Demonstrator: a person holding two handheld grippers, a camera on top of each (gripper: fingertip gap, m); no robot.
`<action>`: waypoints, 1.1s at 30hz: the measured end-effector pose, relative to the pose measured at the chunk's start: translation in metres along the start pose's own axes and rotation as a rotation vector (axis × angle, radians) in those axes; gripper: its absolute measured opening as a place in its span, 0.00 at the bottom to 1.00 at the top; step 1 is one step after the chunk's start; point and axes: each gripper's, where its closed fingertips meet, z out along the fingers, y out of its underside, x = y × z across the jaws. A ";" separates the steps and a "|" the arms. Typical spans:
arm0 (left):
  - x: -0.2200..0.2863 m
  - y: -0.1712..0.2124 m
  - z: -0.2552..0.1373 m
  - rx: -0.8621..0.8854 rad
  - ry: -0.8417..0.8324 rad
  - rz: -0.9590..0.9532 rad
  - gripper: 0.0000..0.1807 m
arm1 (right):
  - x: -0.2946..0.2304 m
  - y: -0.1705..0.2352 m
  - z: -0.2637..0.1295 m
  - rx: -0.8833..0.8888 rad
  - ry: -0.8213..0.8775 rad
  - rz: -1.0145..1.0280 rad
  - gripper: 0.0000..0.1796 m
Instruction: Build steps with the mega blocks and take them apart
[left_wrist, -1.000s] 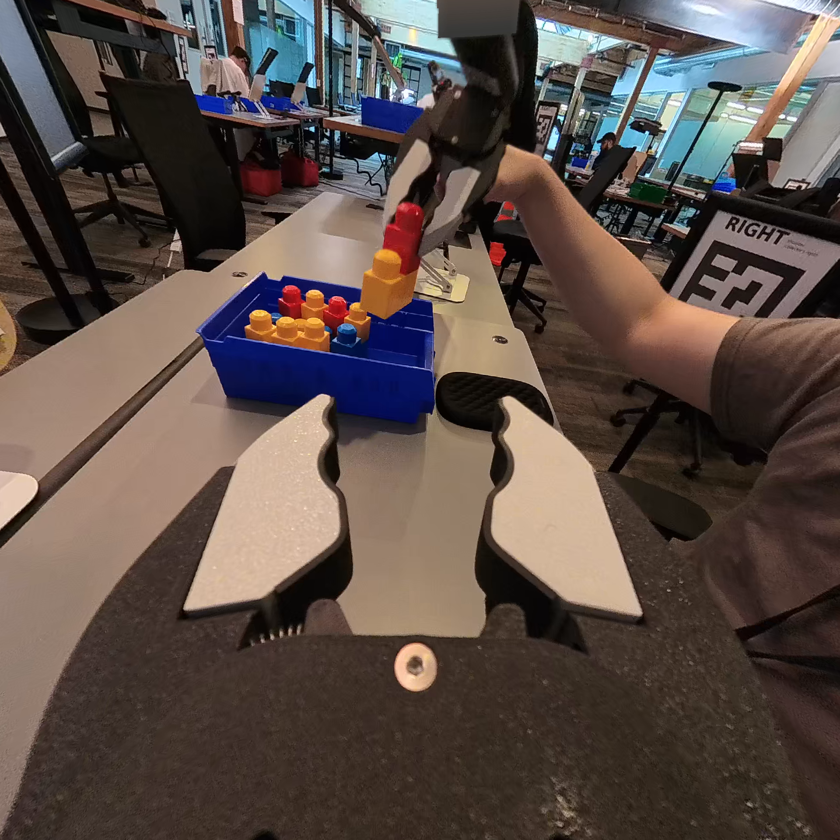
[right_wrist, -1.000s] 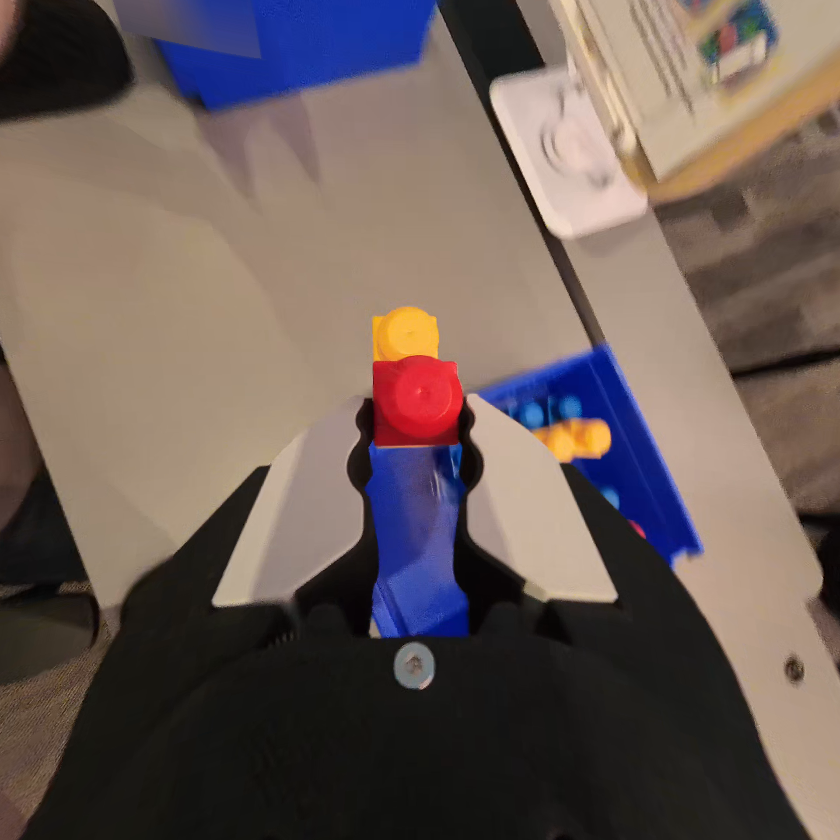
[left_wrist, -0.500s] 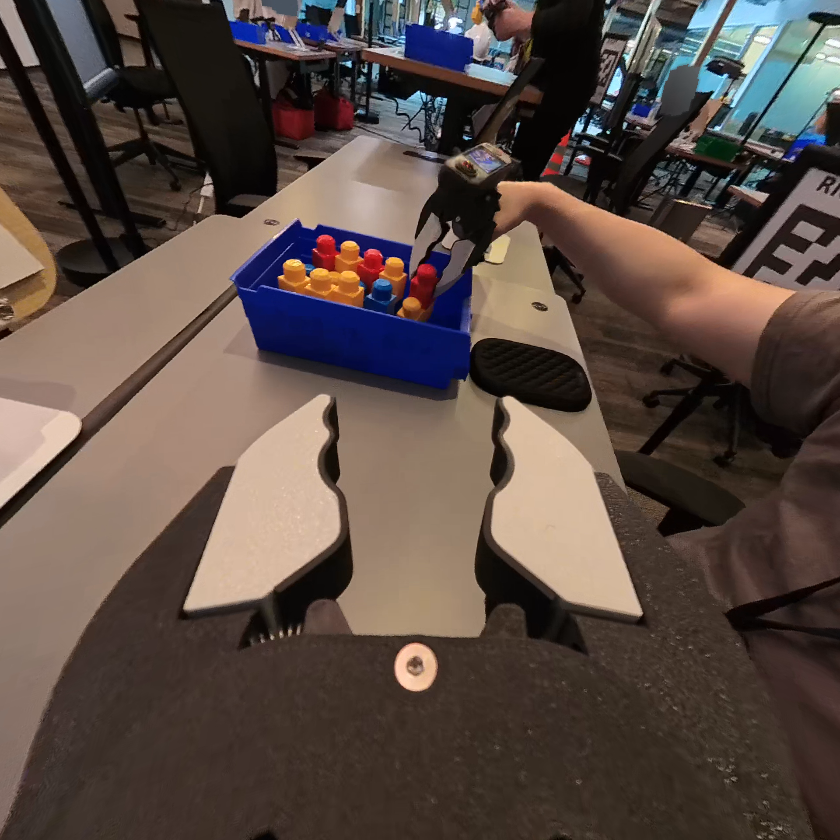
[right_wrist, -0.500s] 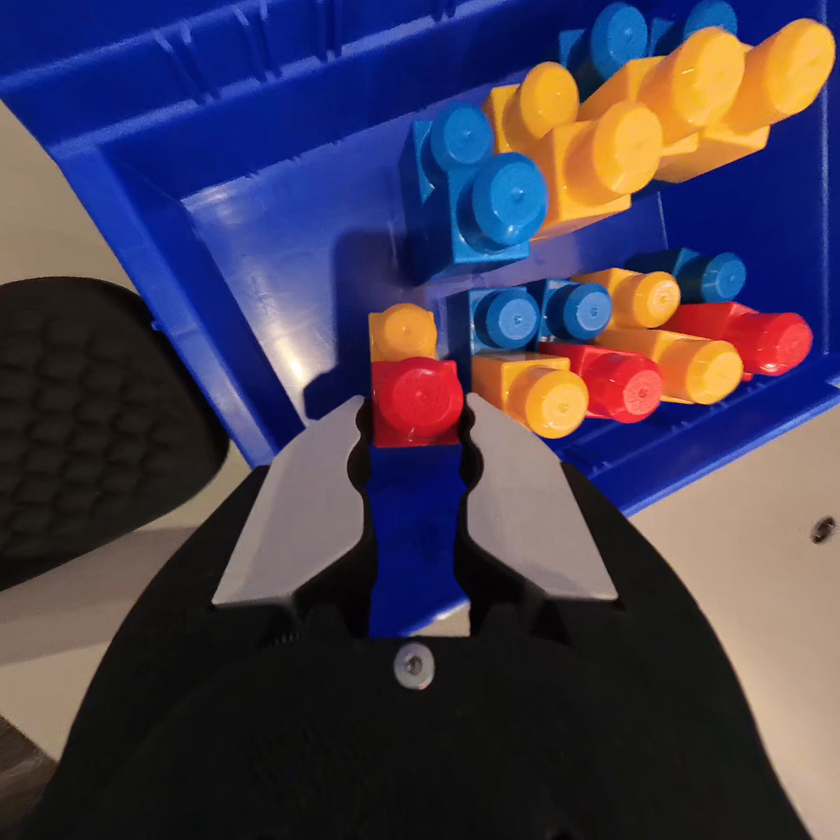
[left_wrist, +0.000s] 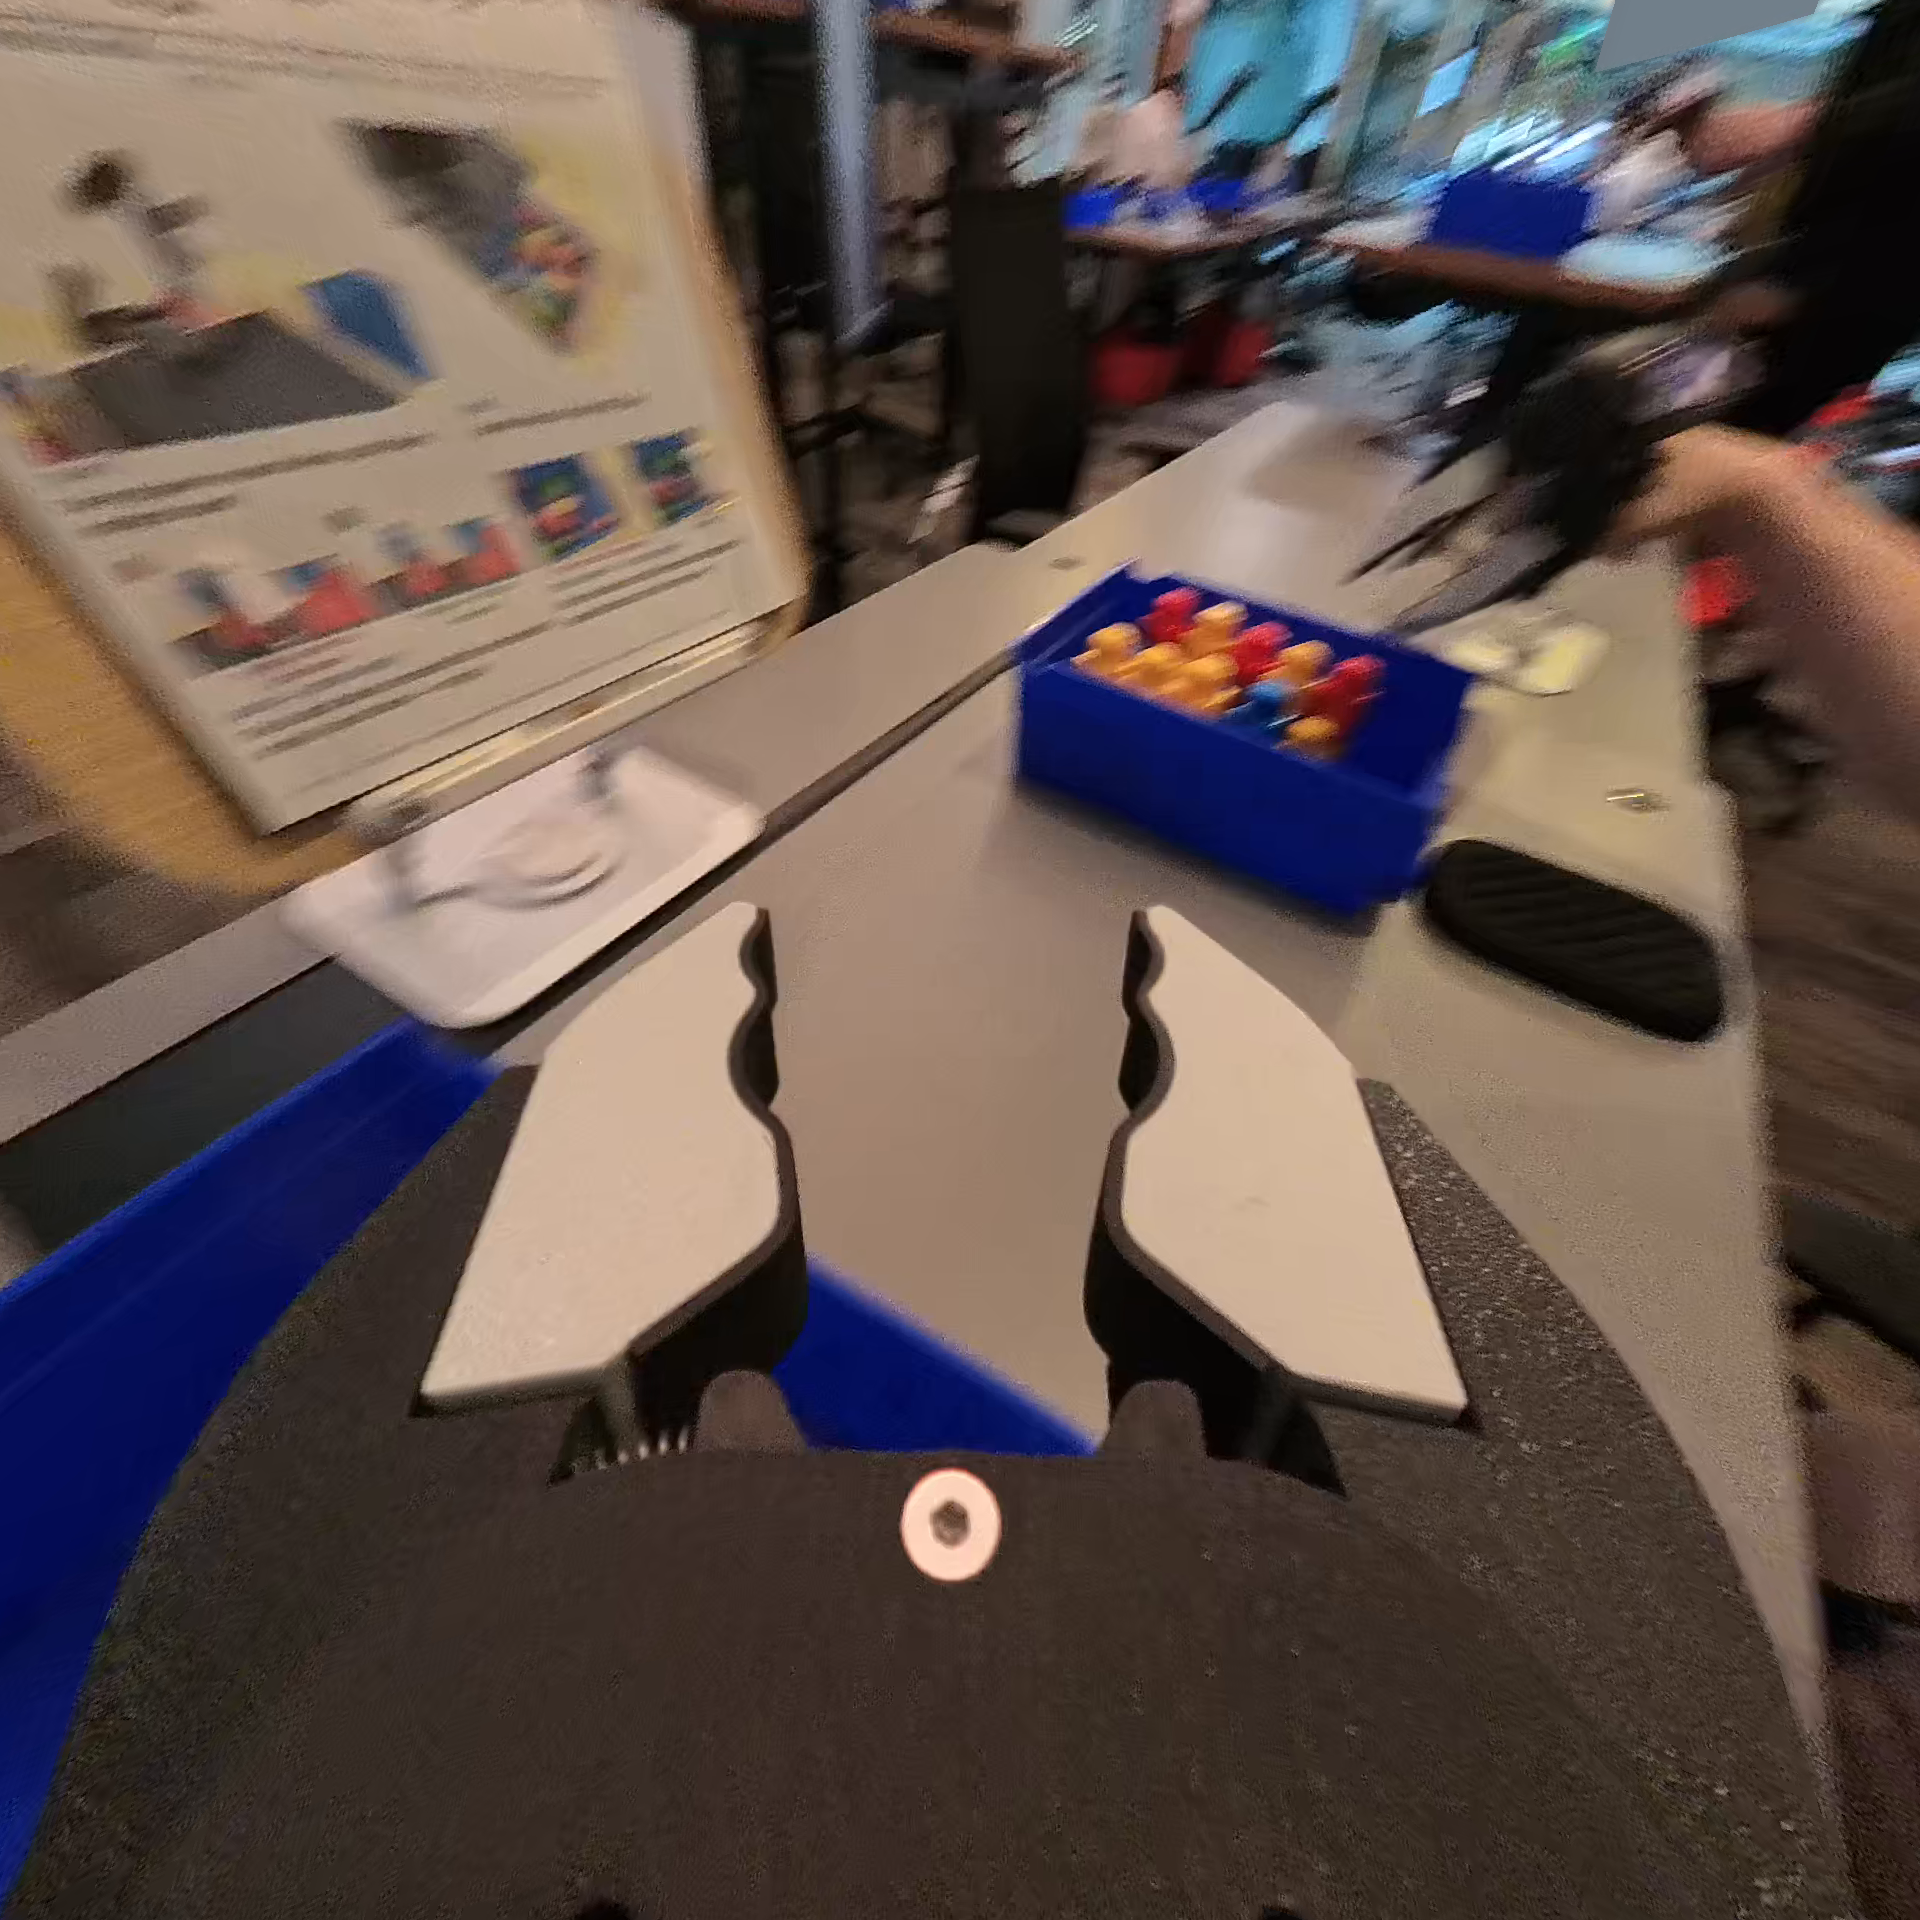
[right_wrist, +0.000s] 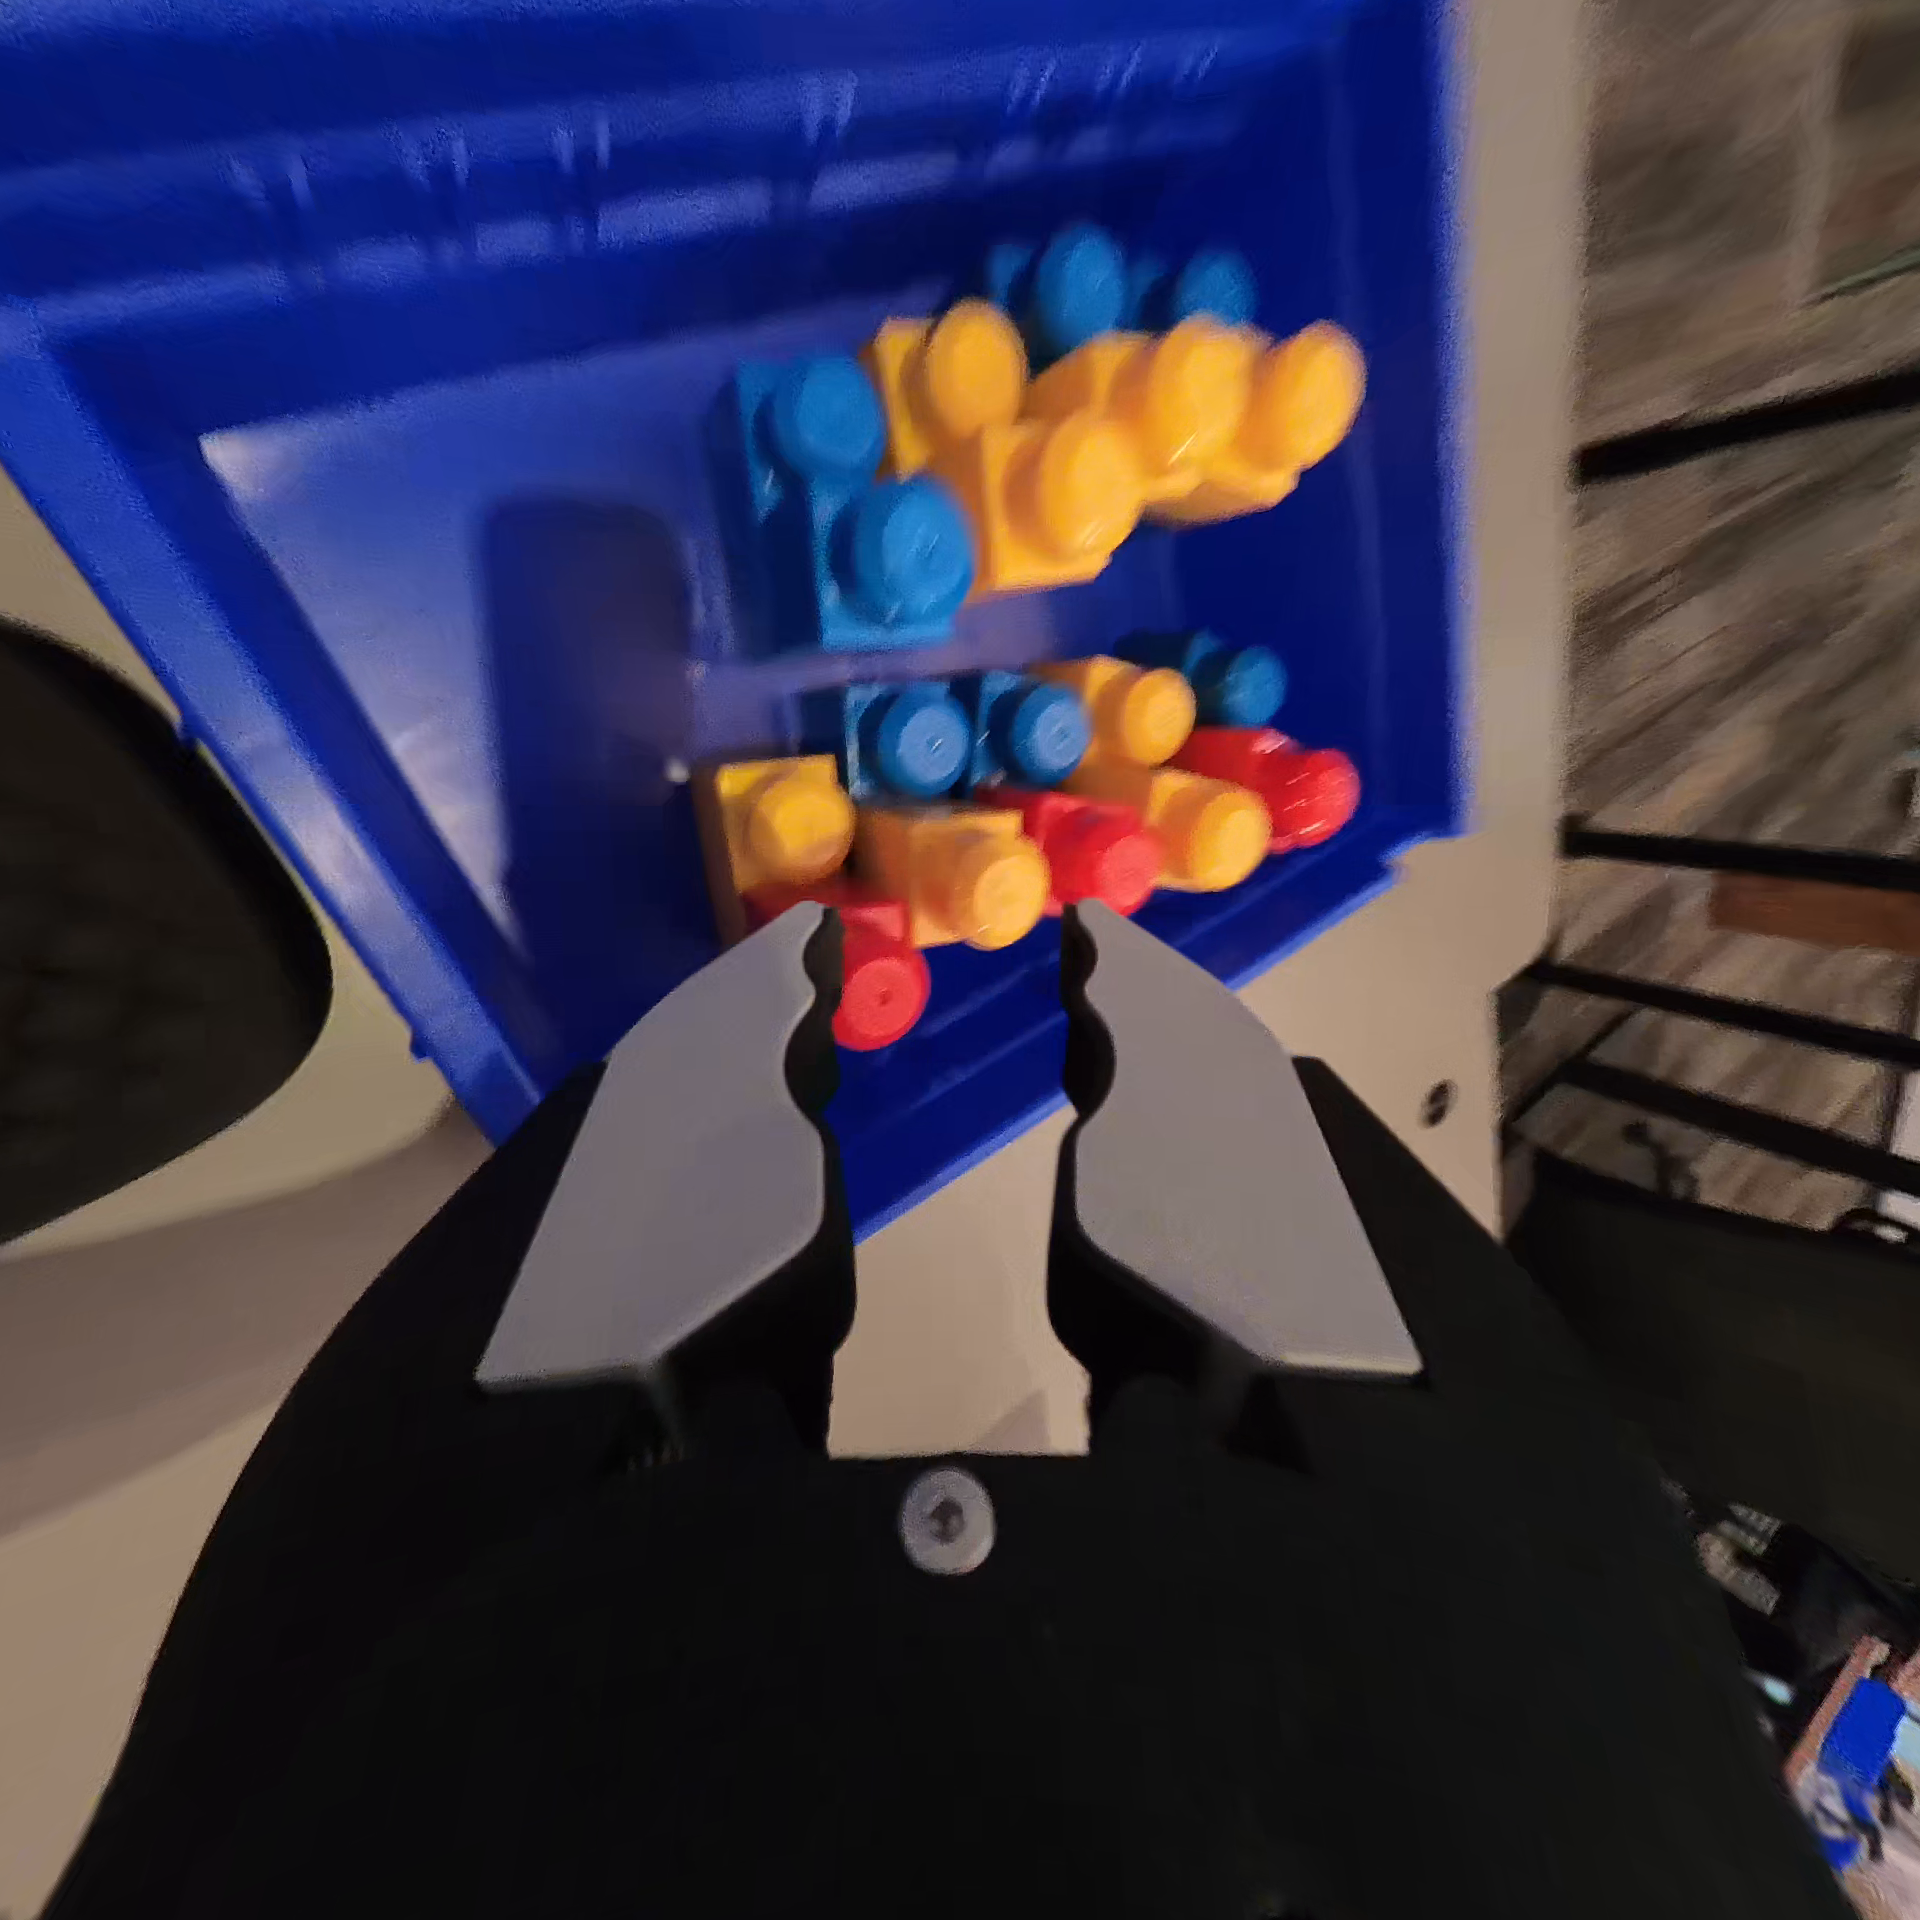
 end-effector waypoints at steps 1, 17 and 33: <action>-0.019 0.010 -0.006 -0.044 -0.088 -0.001 0.36 | 0.009 -0.015 -0.012 0.066 0.050 0.009 0.23; -0.138 0.198 0.035 -0.771 -0.389 0.176 0.34 | -0.002 -0.236 -0.115 1.011 0.046 -0.013 0.24; -0.149 0.178 0.014 -0.778 -0.500 0.170 0.24 | -0.005 -0.229 -0.068 1.009 -0.112 0.003 0.24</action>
